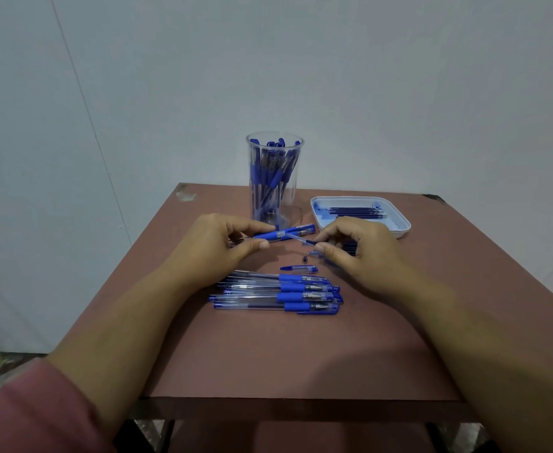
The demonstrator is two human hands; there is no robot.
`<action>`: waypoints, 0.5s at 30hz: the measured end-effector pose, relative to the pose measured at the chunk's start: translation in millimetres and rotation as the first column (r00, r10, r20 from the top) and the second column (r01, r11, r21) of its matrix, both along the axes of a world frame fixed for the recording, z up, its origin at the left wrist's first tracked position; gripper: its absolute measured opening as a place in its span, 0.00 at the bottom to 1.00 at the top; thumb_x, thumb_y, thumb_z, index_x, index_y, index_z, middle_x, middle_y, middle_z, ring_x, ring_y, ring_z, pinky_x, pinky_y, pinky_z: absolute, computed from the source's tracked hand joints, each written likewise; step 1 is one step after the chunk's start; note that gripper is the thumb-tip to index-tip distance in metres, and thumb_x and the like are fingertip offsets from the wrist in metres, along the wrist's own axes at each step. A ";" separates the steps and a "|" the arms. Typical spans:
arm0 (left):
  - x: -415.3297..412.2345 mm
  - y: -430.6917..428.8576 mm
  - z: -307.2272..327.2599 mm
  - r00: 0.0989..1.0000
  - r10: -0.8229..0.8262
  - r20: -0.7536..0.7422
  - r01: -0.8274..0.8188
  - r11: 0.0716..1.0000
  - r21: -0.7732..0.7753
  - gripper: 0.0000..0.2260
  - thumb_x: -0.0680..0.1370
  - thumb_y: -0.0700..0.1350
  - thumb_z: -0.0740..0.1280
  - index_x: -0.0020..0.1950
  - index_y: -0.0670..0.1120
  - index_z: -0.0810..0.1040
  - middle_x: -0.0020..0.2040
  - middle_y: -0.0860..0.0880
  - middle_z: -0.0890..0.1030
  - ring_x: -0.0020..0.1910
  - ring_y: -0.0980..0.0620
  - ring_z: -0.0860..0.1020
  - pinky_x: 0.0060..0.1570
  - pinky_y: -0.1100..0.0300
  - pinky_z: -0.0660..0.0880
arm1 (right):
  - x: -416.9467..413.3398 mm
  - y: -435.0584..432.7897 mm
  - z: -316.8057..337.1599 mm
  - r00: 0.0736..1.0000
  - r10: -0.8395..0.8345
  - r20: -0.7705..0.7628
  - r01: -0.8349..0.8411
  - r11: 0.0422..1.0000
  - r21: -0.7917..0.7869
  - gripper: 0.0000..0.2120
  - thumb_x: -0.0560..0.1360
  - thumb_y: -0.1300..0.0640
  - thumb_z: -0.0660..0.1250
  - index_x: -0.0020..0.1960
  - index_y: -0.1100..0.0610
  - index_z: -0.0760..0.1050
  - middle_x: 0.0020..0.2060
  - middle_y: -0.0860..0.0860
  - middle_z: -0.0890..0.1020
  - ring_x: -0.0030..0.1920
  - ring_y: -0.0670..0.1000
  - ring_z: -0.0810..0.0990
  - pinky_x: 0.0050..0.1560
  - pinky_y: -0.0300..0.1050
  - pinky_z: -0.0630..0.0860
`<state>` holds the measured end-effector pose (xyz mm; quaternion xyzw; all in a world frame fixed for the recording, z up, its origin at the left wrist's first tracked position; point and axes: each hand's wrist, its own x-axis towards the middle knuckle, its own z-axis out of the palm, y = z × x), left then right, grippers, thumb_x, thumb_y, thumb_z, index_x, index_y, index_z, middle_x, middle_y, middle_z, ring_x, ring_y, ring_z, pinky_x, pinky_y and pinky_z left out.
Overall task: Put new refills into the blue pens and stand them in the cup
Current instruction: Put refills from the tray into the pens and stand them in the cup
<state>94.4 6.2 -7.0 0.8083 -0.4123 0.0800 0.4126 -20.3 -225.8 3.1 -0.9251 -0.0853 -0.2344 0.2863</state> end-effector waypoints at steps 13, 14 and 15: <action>-0.7 0.4 0.6 1.000 -0.003 -0.007 0.003 1.000 0.018 0.12 0.74 0.50 0.72 0.56 0.61 0.81 0.38 0.69 0.81 0.40 0.62 0.78 0.39 0.74 0.70 | -2.0 3.2 0.7 1.000 0.001 -0.011 -0.001 1.000 -0.012 0.05 0.75 0.56 0.71 0.48 0.47 0.79 0.40 0.40 0.80 0.44 0.42 0.78 0.42 0.29 0.71; -1.0 0.1 0.7 1.000 -0.004 -0.012 0.004 1.000 0.012 0.12 0.74 0.49 0.72 0.56 0.61 0.81 0.37 0.71 0.80 0.39 0.62 0.77 0.38 0.74 0.70 | -2.1 3.6 0.4 1.000 0.002 -0.017 -0.002 1.000 -0.014 0.05 0.75 0.56 0.71 0.48 0.47 0.79 0.40 0.41 0.80 0.44 0.42 0.78 0.42 0.28 0.71; -1.2 -0.2 1.0 1.000 -0.008 -0.015 0.008 1.000 0.010 0.12 0.74 0.49 0.72 0.55 0.63 0.80 0.38 0.71 0.79 0.40 0.62 0.78 0.38 0.74 0.70 | -1.7 4.0 0.3 1.000 0.006 -0.022 -0.006 1.000 -0.018 0.05 0.75 0.56 0.71 0.48 0.47 0.79 0.40 0.41 0.80 0.44 0.42 0.78 0.42 0.28 0.71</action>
